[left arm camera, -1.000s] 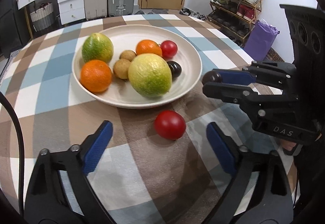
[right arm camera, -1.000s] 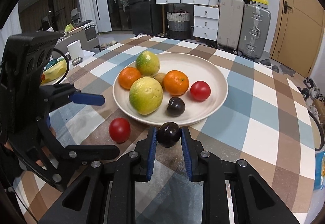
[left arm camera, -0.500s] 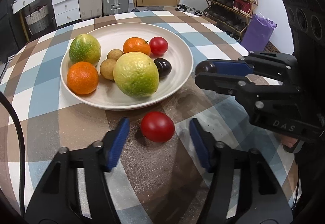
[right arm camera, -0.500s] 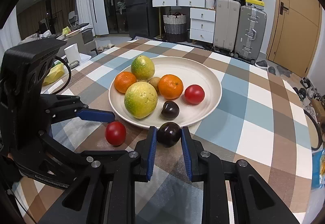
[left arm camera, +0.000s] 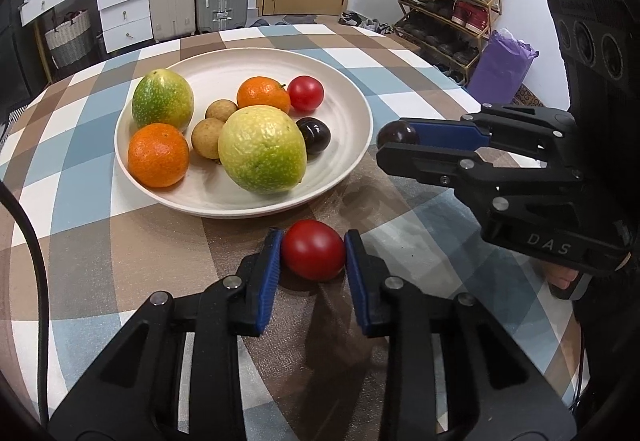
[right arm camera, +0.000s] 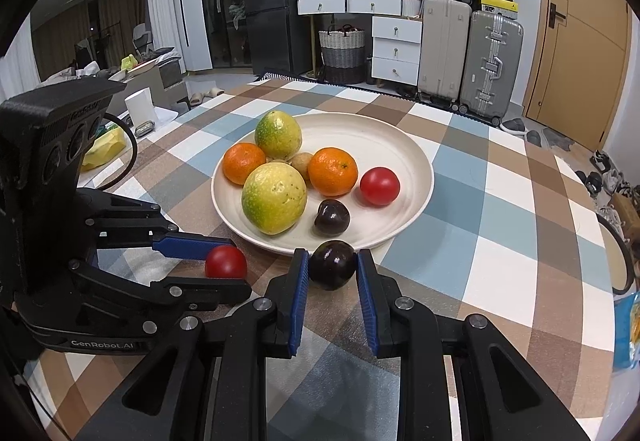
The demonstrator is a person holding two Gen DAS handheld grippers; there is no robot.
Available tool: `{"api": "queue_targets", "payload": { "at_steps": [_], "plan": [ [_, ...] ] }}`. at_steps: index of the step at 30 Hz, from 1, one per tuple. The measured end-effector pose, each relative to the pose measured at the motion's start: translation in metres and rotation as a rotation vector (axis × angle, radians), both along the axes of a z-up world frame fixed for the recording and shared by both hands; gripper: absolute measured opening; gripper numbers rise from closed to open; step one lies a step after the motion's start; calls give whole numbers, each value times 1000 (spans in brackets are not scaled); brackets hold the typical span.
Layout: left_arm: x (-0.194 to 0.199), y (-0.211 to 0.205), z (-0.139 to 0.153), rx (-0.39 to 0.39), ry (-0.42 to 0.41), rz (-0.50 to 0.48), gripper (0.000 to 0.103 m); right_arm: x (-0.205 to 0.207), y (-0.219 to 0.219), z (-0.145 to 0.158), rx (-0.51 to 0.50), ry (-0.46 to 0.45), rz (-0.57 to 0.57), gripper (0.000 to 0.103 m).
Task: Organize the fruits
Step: 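Grasp a dark plum with the right tool while the left tool grasps a red tomato, then carry the dark plum and red tomato onto the plate and open both tools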
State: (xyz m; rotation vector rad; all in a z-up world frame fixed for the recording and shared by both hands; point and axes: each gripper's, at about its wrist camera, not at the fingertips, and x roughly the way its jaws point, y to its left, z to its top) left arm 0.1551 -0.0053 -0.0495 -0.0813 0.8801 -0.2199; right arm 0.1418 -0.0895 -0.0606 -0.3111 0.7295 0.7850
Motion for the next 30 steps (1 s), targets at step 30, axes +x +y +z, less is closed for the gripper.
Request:
{"api": "queue_targets", "payload": {
  "at_steps": [30],
  "plan": [
    [-25, 50, 38, -59, -214, 199, 28, 7, -16, 14, 123, -36, -76, 25]
  ]
}}
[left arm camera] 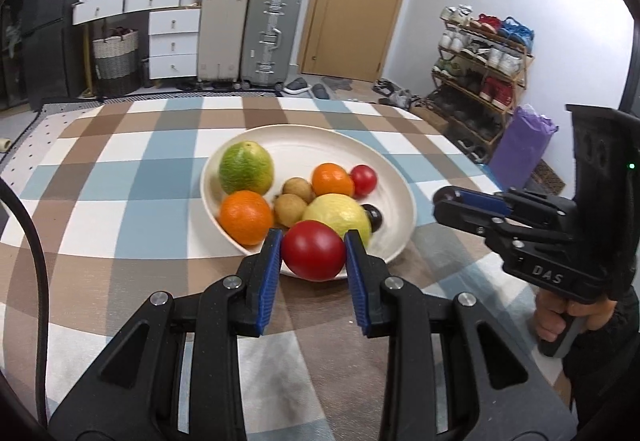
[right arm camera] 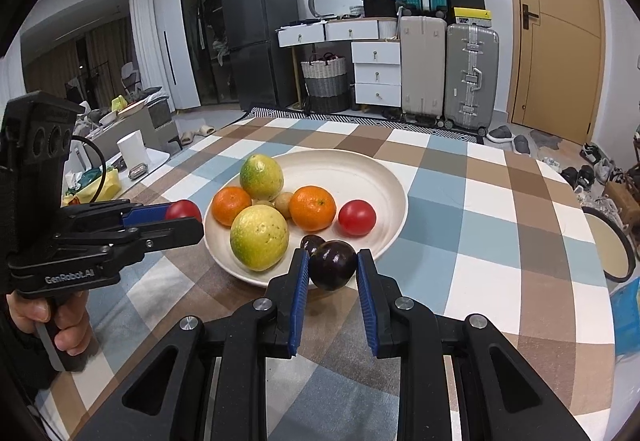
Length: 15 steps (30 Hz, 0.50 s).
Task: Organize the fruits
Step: 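Carry the dark plum and red tomato onto the plate and open both tools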
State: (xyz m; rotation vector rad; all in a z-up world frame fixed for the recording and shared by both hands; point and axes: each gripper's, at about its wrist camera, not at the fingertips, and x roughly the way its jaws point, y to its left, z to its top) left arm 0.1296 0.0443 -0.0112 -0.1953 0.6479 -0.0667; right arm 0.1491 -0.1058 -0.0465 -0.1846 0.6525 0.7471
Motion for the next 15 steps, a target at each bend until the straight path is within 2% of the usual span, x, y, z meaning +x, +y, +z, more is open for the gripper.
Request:
{"api": "queue_targets", "payload": {
  "at_steps": [6, 15],
  "plan": [
    [4, -1, -4, 37, -15, 37, 28, -2, 1, 0, 9, -7, -10, 25],
    [12, 1, -4, 34, -20, 64, 28, 5, 11, -3, 49, 44, -8, 25]
  ]
}}
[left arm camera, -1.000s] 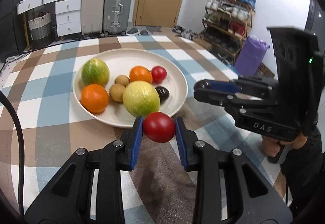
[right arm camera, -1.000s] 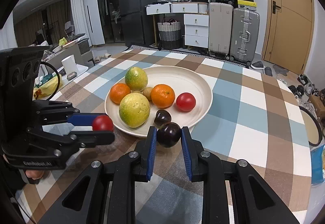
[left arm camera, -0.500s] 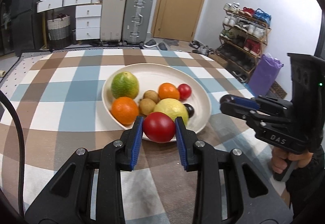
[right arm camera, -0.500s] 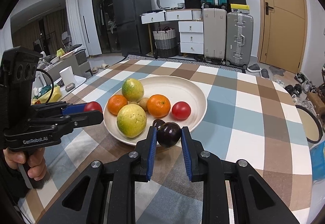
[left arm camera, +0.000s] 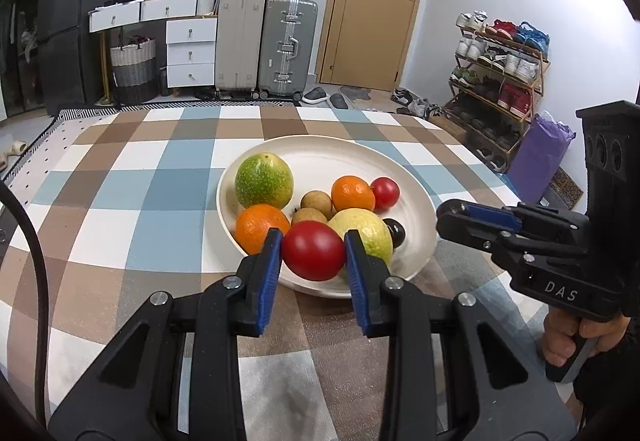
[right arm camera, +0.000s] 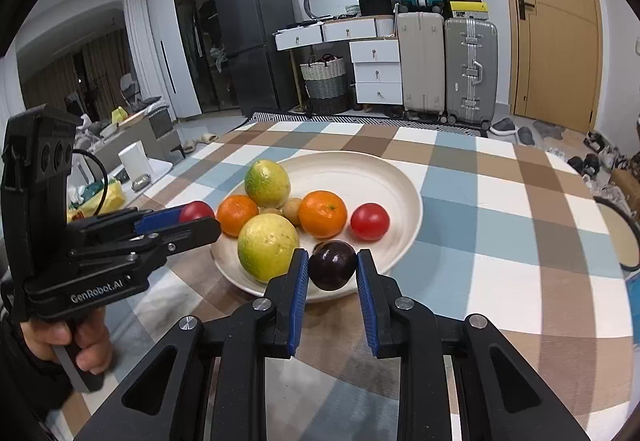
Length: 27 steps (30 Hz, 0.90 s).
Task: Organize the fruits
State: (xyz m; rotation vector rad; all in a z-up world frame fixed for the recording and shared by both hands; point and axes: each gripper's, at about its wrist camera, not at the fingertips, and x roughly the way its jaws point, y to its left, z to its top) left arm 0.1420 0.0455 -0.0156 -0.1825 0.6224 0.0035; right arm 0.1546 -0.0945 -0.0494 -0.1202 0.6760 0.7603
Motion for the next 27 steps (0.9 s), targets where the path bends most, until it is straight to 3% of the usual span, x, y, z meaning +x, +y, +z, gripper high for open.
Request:
{"api": "queue_targets", "payload": {
  "at_steps": [12, 17, 19, 21, 22, 24, 26, 27],
  "plan": [
    [9, -1, -2, 4, -2, 4, 29, 2, 17, -6, -36, 17, 20, 26],
    [9, 0, -3, -2, -16, 13, 31, -2, 12, -1, -6, -9, 10, 39],
    [7, 1, -3, -2, -24, 17, 41, -3, 12, -1, -17, -15, 12, 41],
    [4, 1, -2, 5, -29, 26, 61, -5, 11, -1, -22, -23, 13, 46],
    [1, 1, -1, 8, -36, 31, 66, -7, 11, 0, -20, -31, 14, 52],
    [-4, 1, 1, 18, -57, 45, 85, -8, 10, 1, -19, -43, 14, 62],
    [-8, 2, 3, 30, -68, 55, 87, -12, 8, 2, -13, -62, 9, 83],
    [-9, 2, 3, 36, -69, 56, 88, -12, 7, 3, -9, -70, 8, 85]
  ]
}}
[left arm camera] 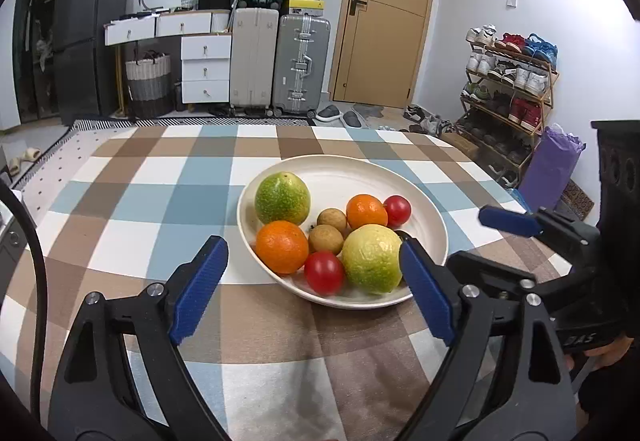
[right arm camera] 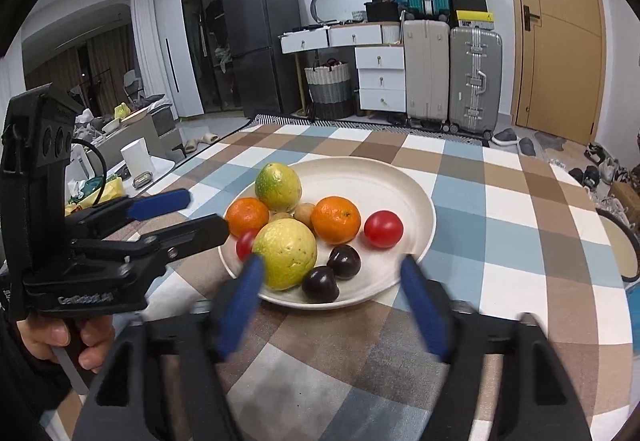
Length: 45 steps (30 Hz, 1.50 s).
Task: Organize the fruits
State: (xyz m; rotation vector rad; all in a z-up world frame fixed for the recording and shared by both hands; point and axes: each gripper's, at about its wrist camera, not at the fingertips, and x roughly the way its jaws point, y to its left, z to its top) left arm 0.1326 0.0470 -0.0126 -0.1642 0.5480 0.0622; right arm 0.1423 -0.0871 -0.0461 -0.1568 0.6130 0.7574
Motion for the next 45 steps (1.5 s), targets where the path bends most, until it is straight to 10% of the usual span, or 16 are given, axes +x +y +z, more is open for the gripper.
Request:
{"api": "queue_targets", "payload": {
  "at_steps": [5, 45],
  "plan": [
    [-9, 3, 3, 7, -21, 19, 102, -7, -6, 5, 35, -40, -3, 102],
    [-12, 5, 4, 4, -10, 21, 102, -3, -17, 8, 80, -42, -47, 103]
  ]
}}
